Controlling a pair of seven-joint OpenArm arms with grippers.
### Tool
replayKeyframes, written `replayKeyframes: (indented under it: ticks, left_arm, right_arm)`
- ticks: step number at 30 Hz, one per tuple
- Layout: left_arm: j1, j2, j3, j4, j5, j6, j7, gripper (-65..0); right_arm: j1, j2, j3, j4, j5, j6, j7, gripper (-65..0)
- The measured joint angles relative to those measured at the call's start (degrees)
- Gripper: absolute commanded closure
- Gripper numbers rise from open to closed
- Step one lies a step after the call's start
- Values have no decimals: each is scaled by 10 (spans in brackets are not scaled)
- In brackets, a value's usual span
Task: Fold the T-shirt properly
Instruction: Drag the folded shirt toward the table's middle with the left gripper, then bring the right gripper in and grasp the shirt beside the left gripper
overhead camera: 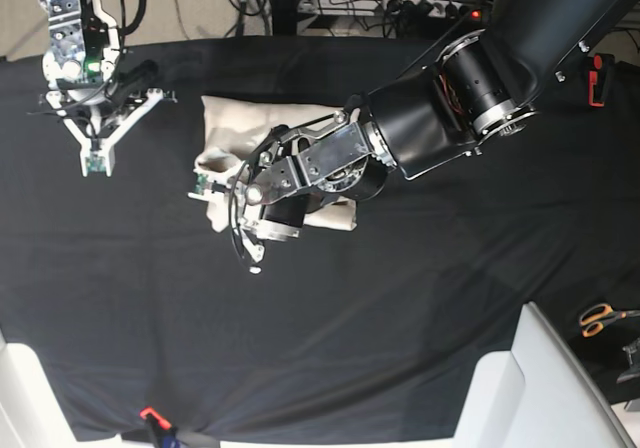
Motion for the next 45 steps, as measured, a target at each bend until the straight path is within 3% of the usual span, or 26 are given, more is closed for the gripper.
replayKeyframes:
  ticks: [2,9,13,17,25,30,33,45]
  left_arm:
    - [0,-2,0,0,-1,-20,0,0]
    - [-9,7,-12,-53,-7,-20,-26,0]
    - [-8,7,-90,-91,-15,-21,-73,0]
    - [-8,9,-135,-115,-20,-22,-78,0]
    - [-12,9,-136,-120,-20,-23,-82,0]
    - [-25,7,-135,-126,-15,-27,-75,-214]
    - [-29,4,-136,-126,-11,-27,-73,-273]
    - [-51,0,-135,-129,1,-27,-88,-291]
  right_arm:
    - [0,0,0,0,0,0,0,-38]
    - [0,0,0,0,0,0,0,-38]
    - [0,0,-3,0,0,0,0,-38]
    - [0,0,-3,0,0,0,-2,-38]
    - [0,-2,-4,0,0,0,-2,-38]
    - [0,-2,-4,0,0,0,-2,-38]
    - [-1,-2,-4,0,0,0,-2,-38]
    - [-2,-4,-4,0,0,0,-2,-38]
